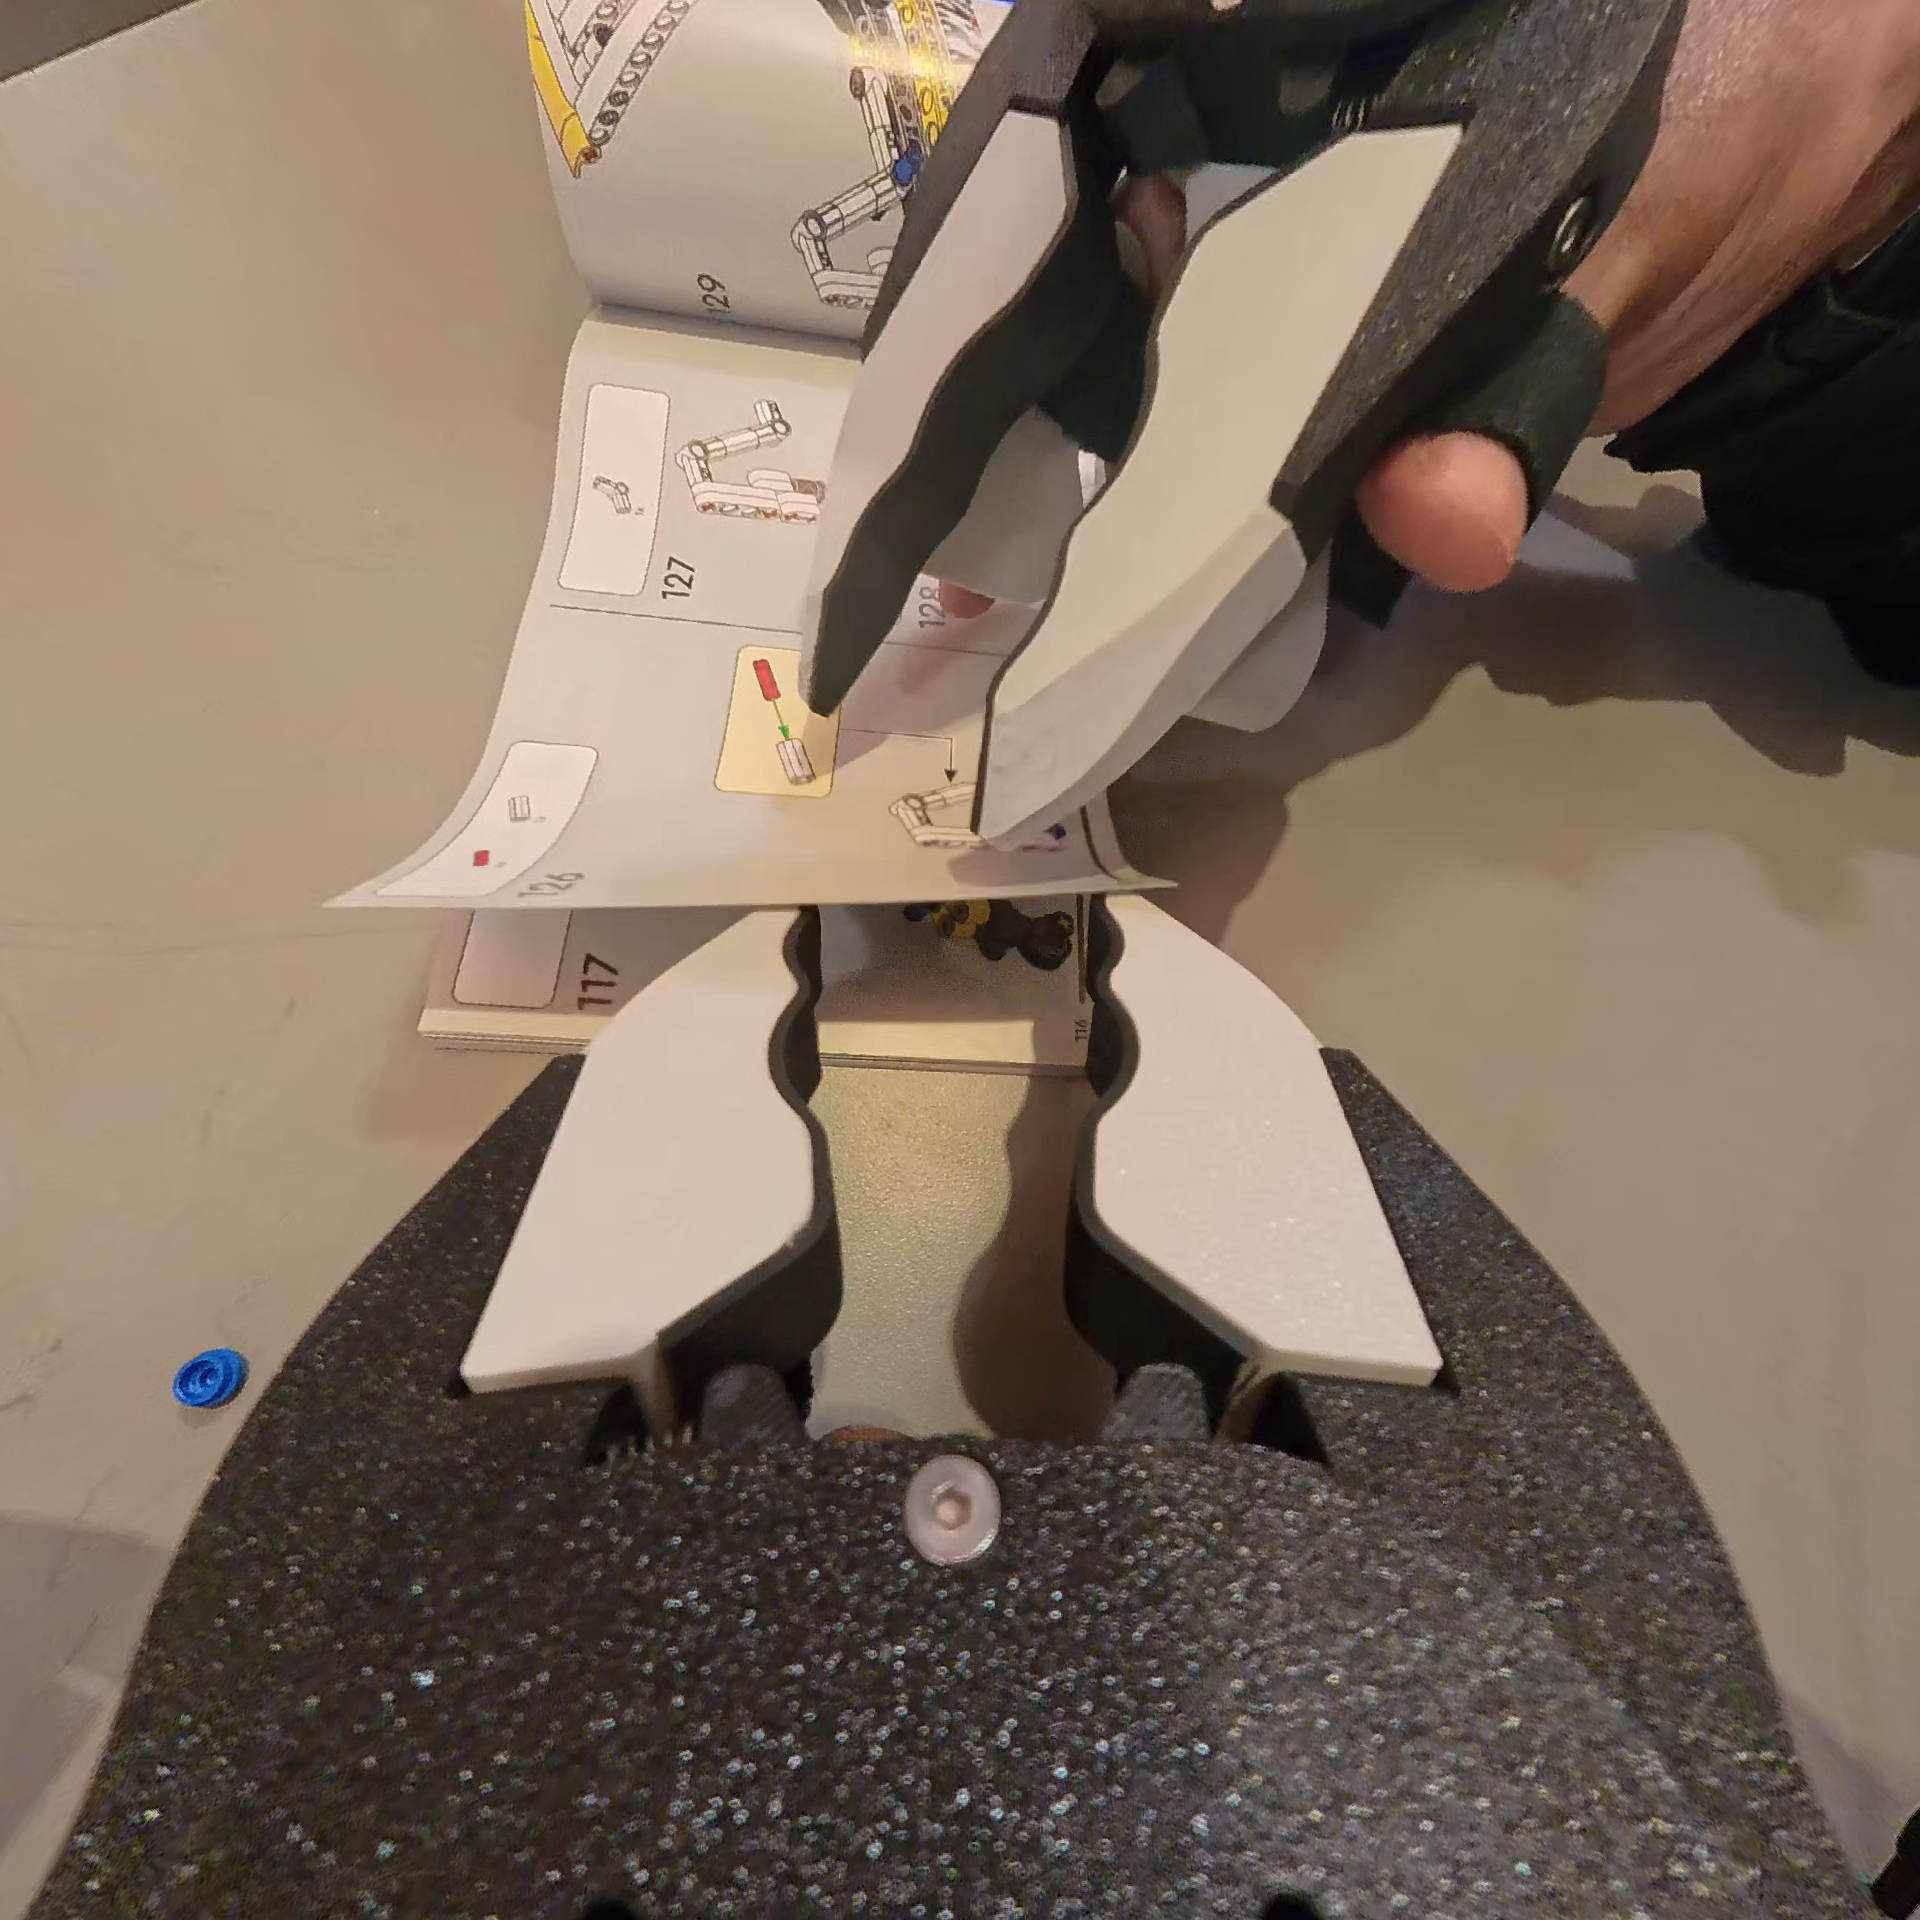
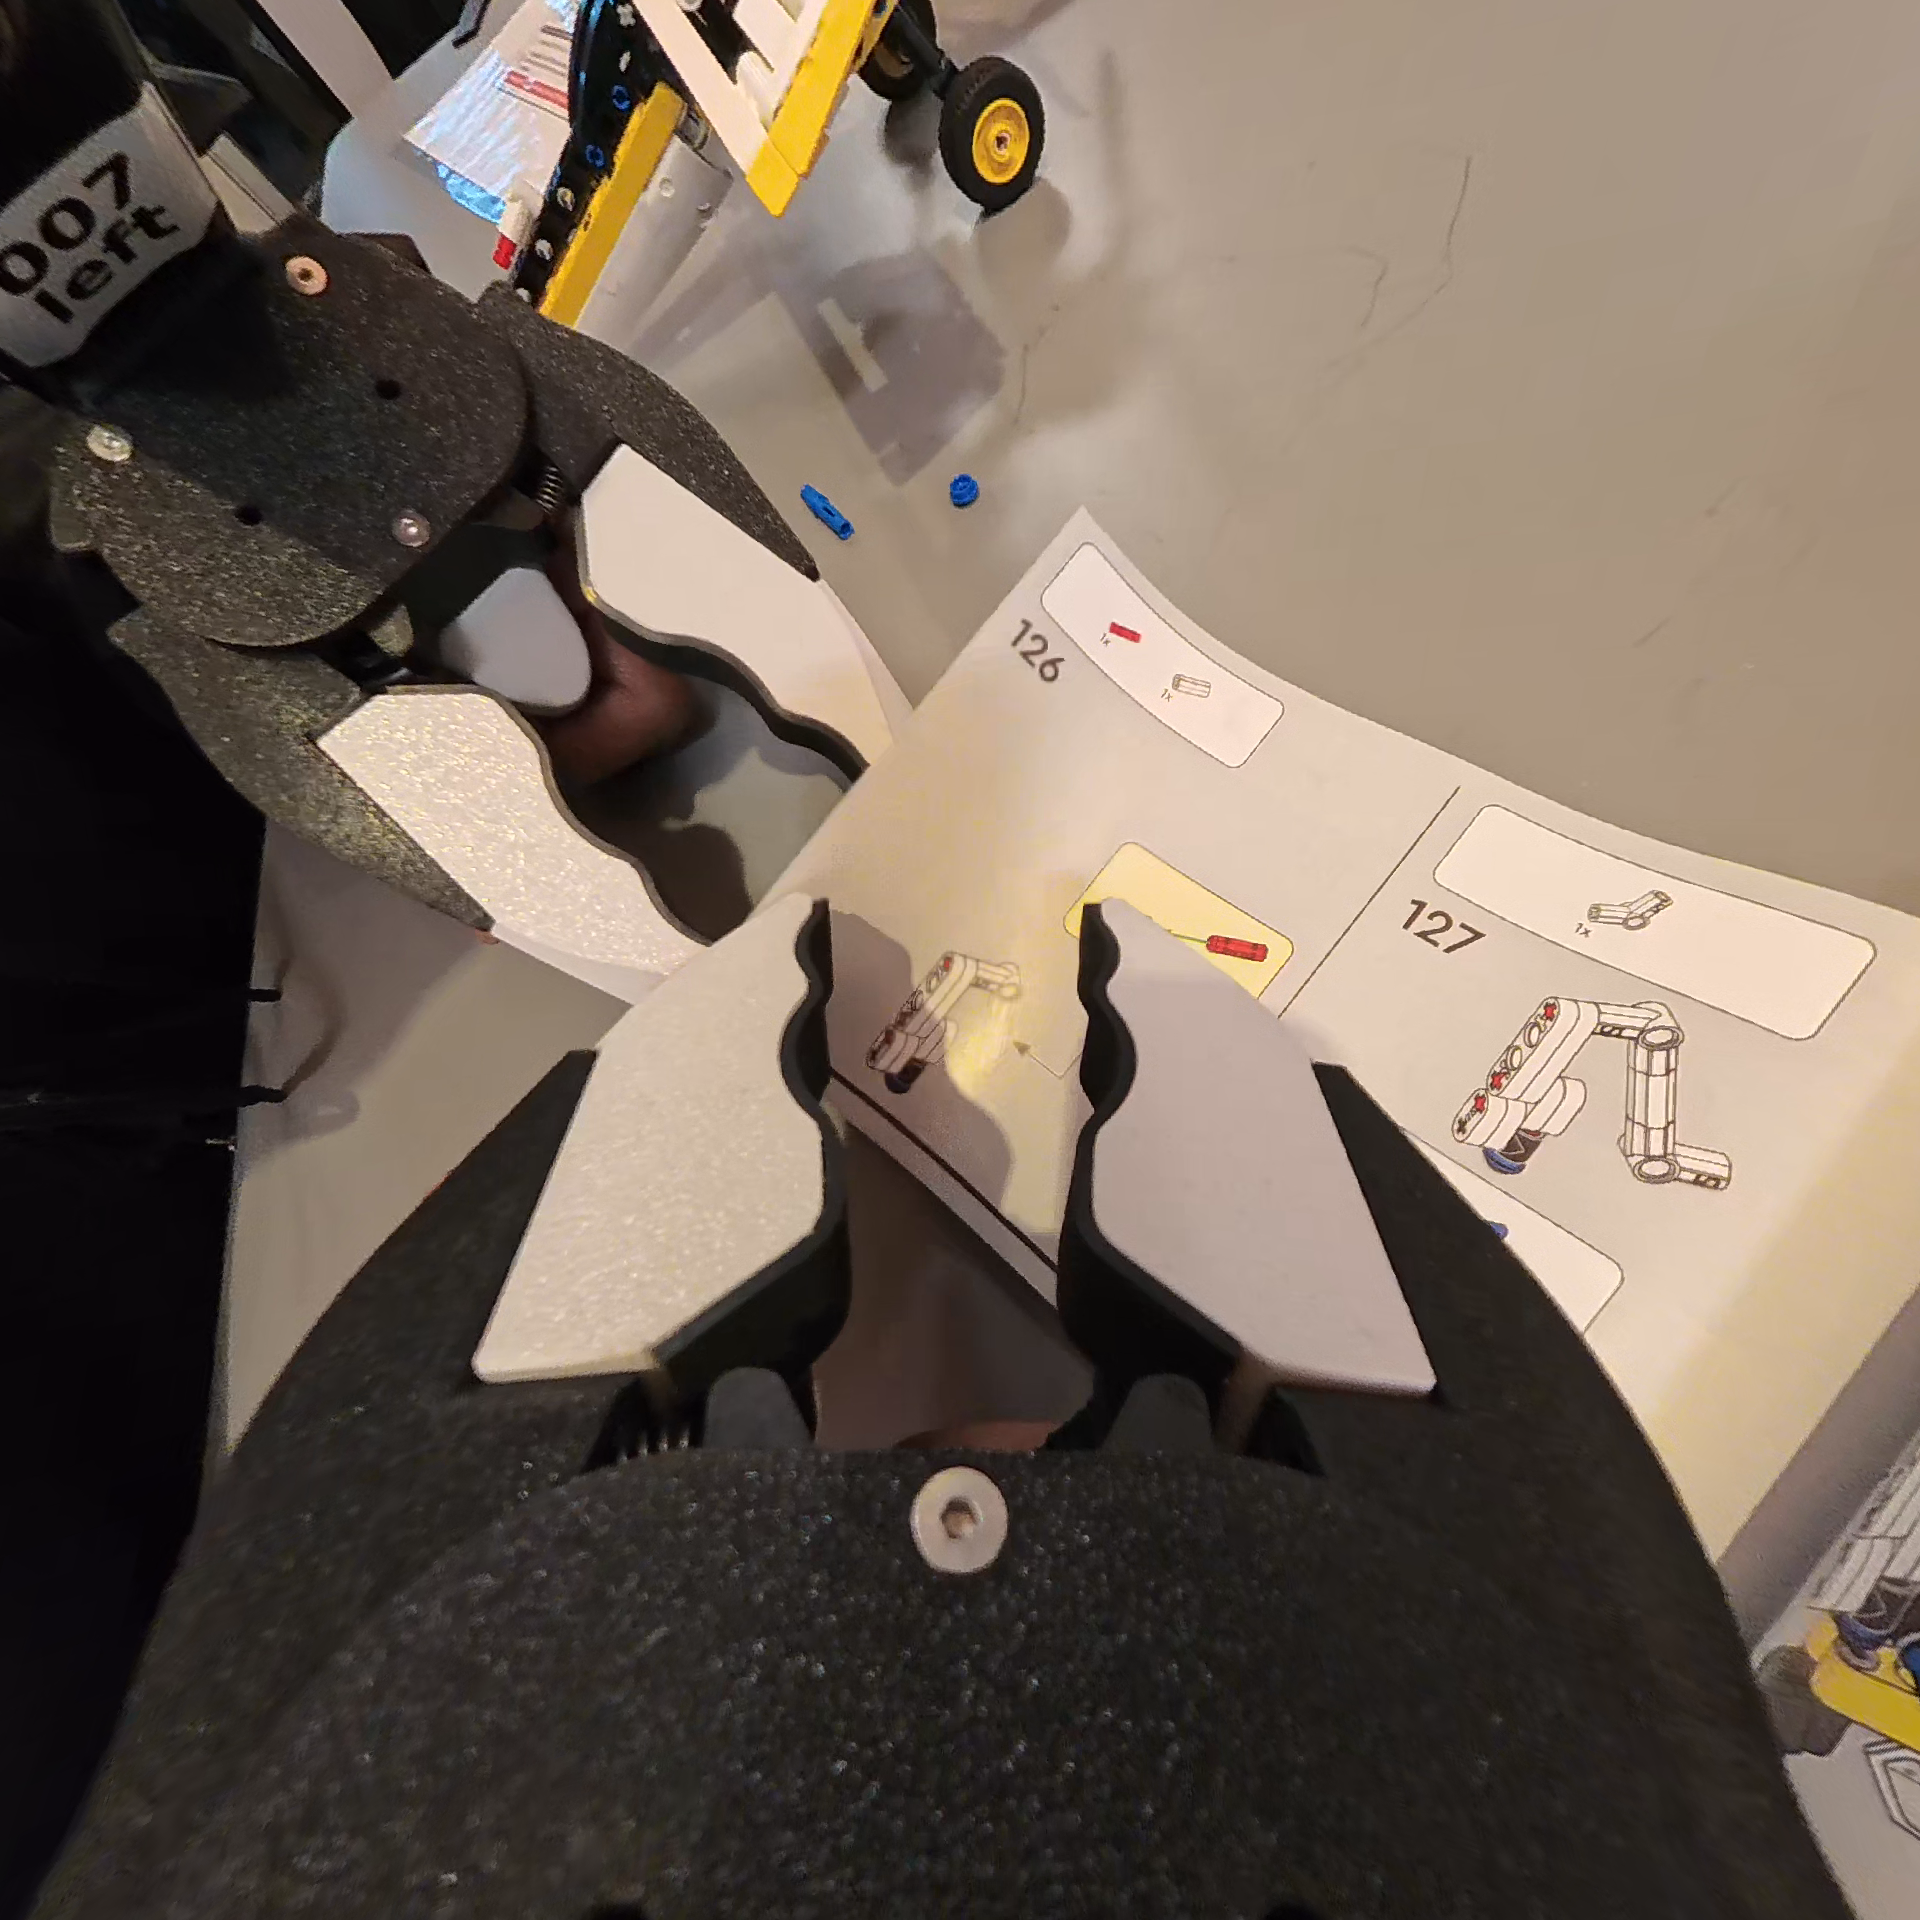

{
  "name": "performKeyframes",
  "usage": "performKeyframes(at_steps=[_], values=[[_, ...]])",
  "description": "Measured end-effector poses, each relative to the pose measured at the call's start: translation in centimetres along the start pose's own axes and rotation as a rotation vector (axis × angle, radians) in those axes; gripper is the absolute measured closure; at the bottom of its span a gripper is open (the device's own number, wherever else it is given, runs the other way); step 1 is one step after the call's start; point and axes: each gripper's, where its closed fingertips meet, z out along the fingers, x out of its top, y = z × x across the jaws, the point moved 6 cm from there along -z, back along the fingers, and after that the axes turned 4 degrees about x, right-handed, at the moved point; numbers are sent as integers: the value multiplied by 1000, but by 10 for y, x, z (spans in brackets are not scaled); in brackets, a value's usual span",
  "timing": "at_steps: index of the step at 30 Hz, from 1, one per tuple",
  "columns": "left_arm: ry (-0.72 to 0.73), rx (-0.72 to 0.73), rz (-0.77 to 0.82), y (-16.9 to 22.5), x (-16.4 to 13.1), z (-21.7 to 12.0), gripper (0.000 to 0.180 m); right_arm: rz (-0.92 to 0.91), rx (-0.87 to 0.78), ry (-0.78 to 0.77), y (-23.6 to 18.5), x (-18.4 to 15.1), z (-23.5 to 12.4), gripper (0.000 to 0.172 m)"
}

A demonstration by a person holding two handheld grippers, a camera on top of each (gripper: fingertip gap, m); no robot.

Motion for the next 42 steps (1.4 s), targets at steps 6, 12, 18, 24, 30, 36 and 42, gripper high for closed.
performKeyframes(at_steps=[6,12,18,24,30,36,42], values=[[0,0,0,0,0,0,130,-1,0,0,0,-1,0,126],[-2,0,0,0,0,0,130,-27,31,14,-10,4,1,125],[-4,3,6,0,0,0,130,-30,19,-3,-12,5,10,121],[-4,4,9,0,0,0,130,-28,-8,-19,-7,2,10,121],[-4,3,10,0,0,0,130,-12,-3,2,-3,1,4,122],[-5,0,4,0,0,1,130,5,34,17,-4,0,2,122],[-5,-1,0,-1,0,1,130,11,59,20,-5,-4,1,122]])
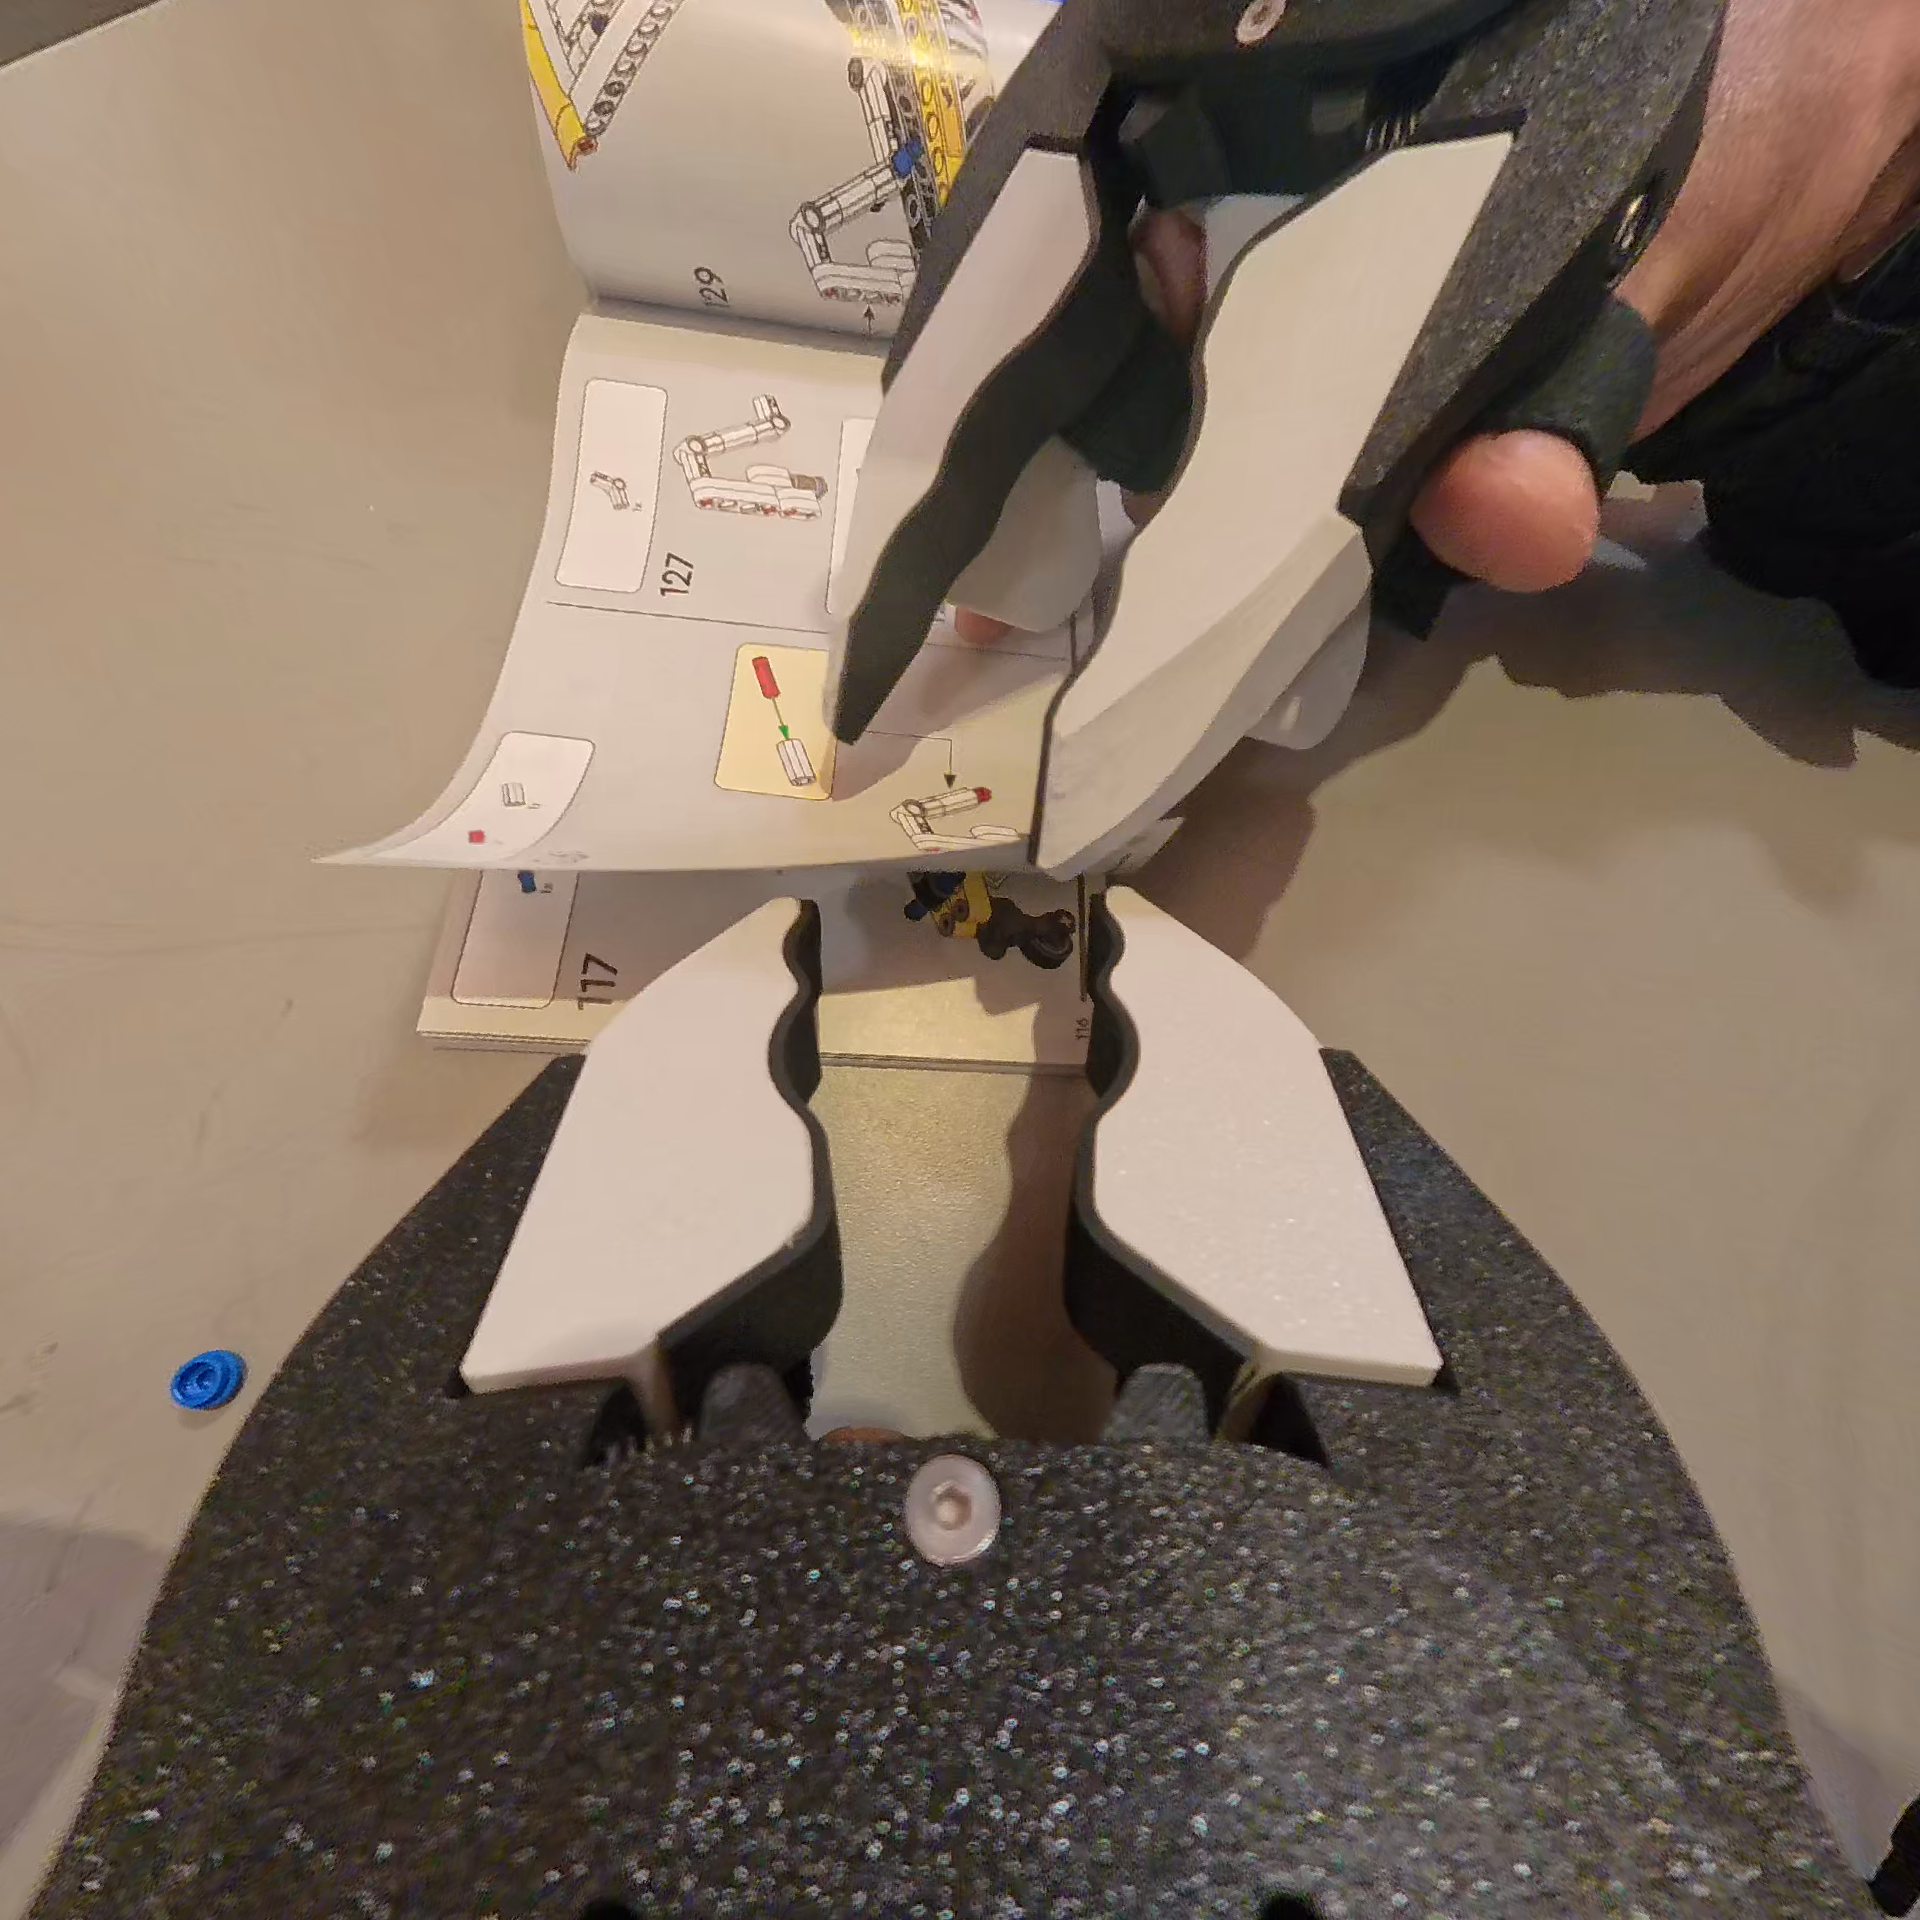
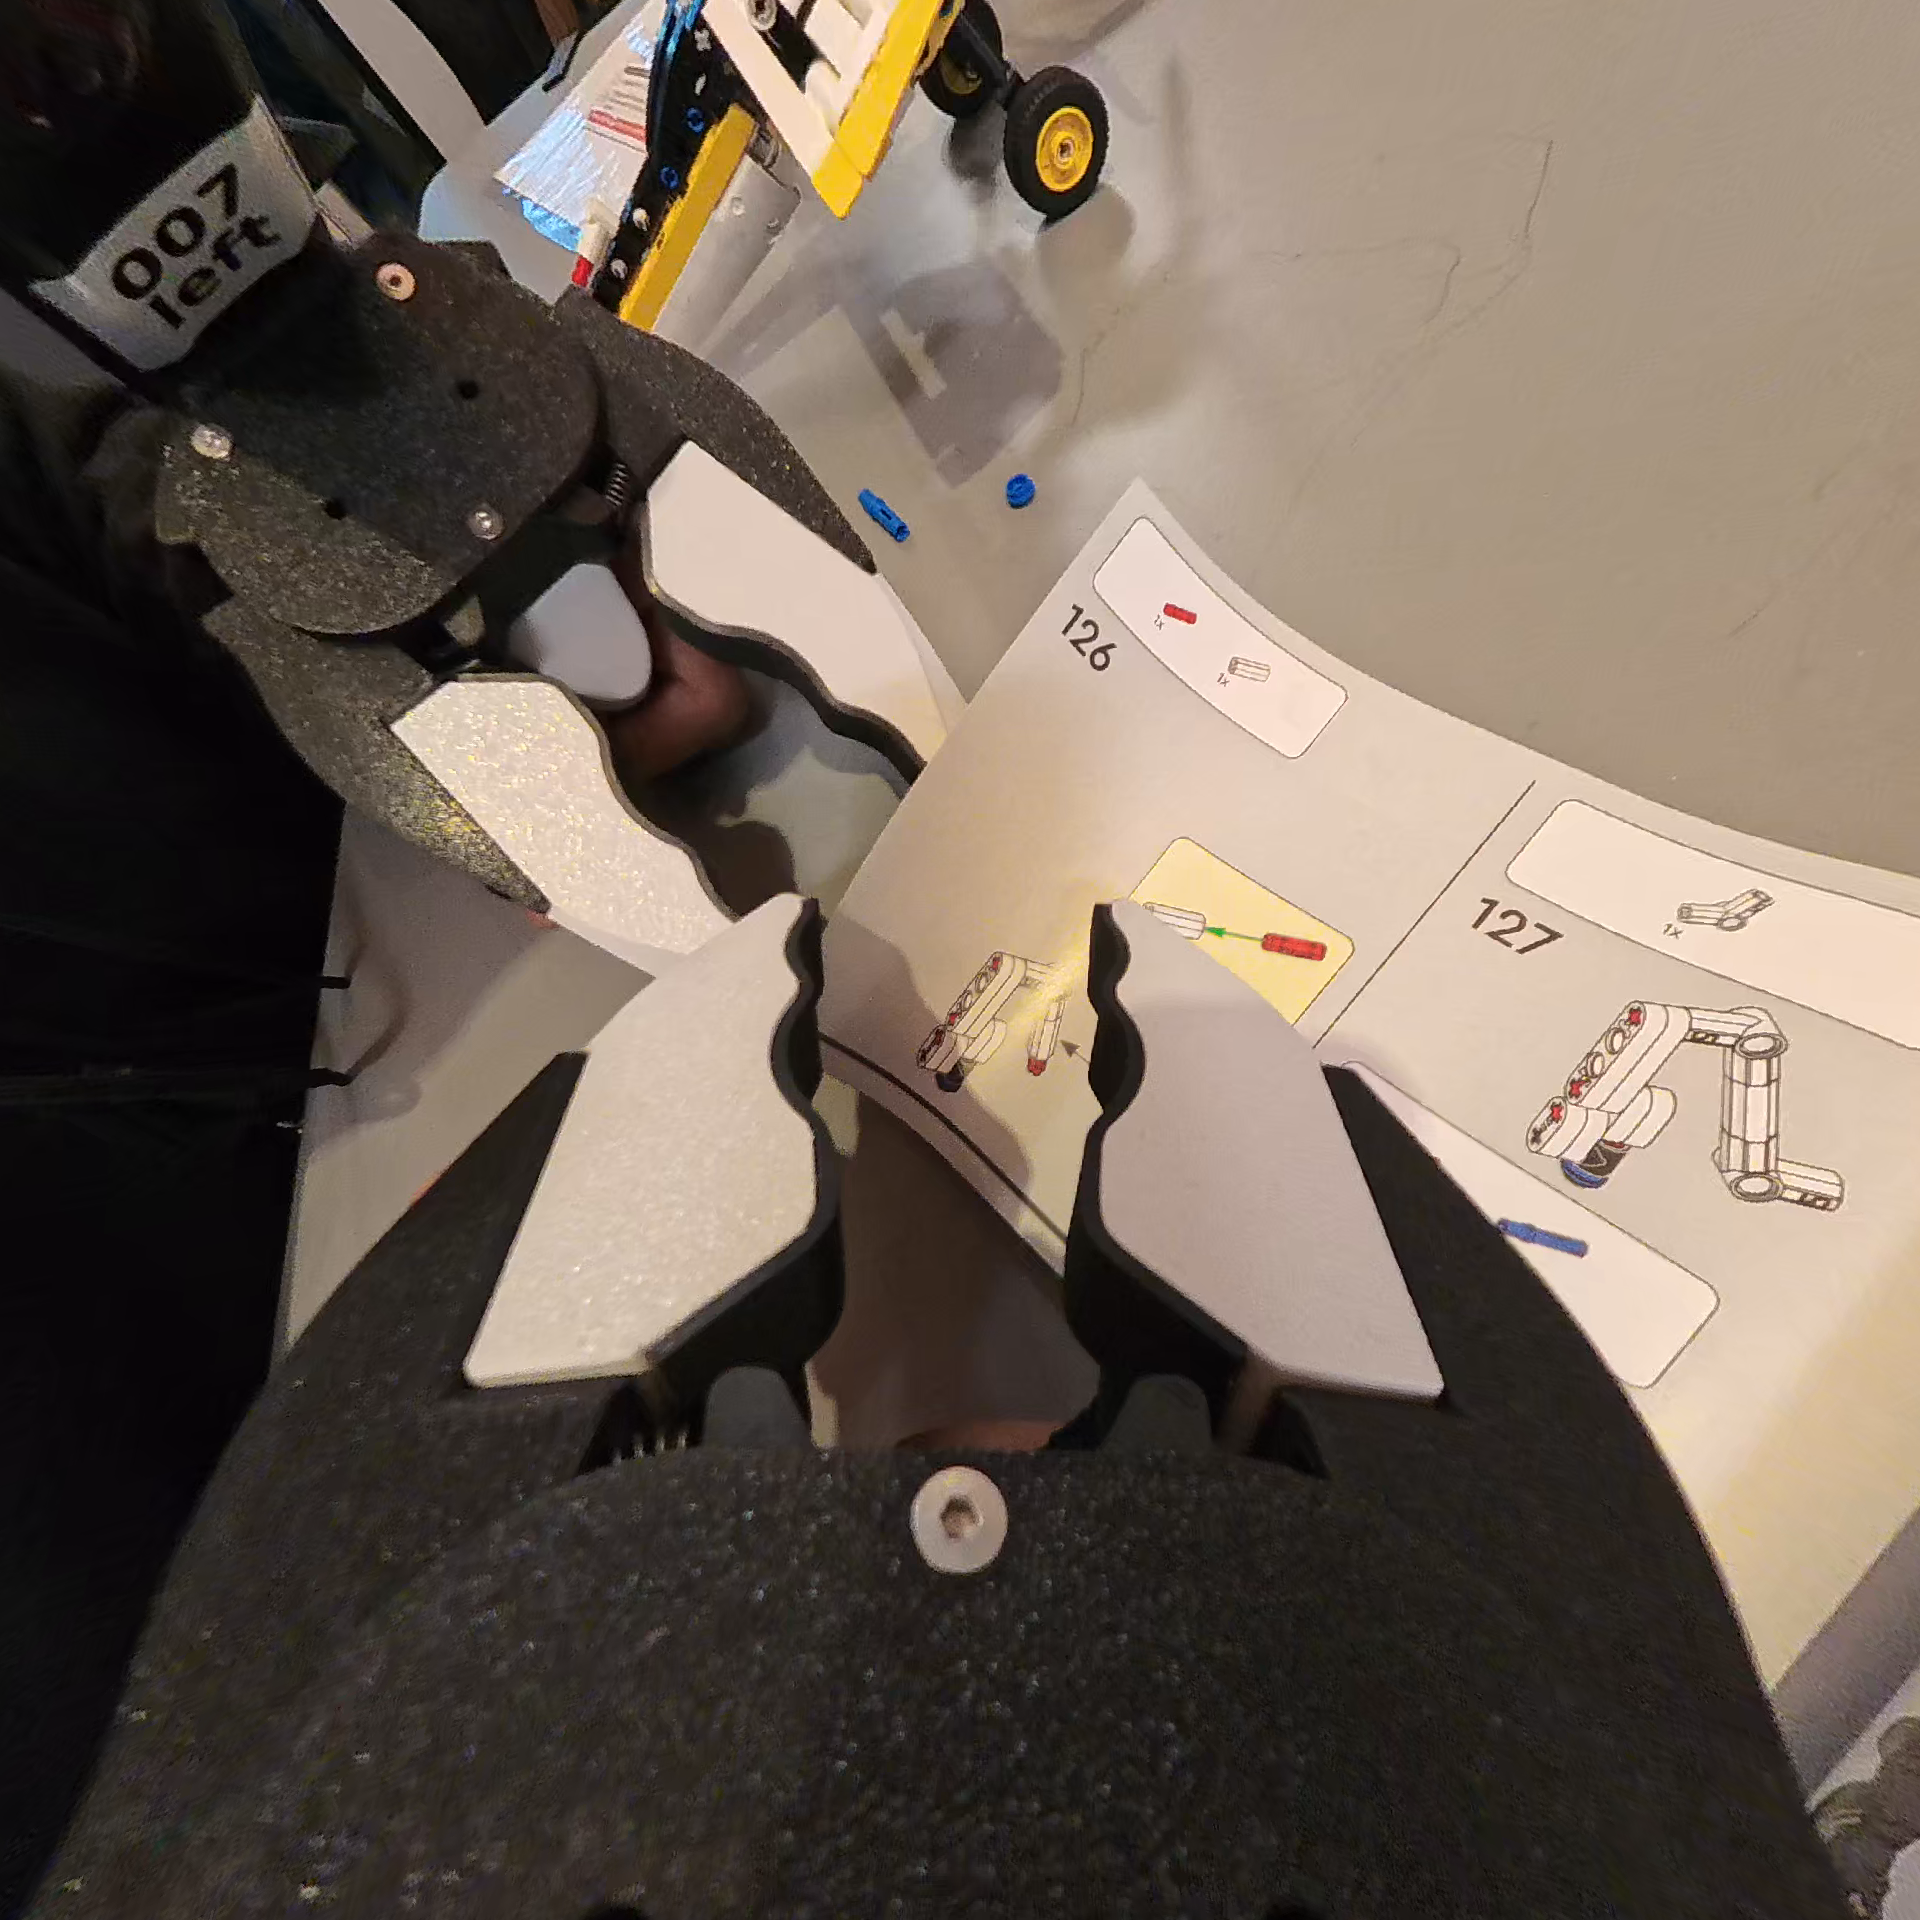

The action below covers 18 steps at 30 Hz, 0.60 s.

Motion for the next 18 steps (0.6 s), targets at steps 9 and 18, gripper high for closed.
performKeyframes(at_steps=[9,18], values=[[3,-3,-10,-1,0,0,131,-15,2,0,-1,-5,-6,122],[2,-5,-14,-1,0,0,130,-16,34,11,-4,-9,-10,122]])
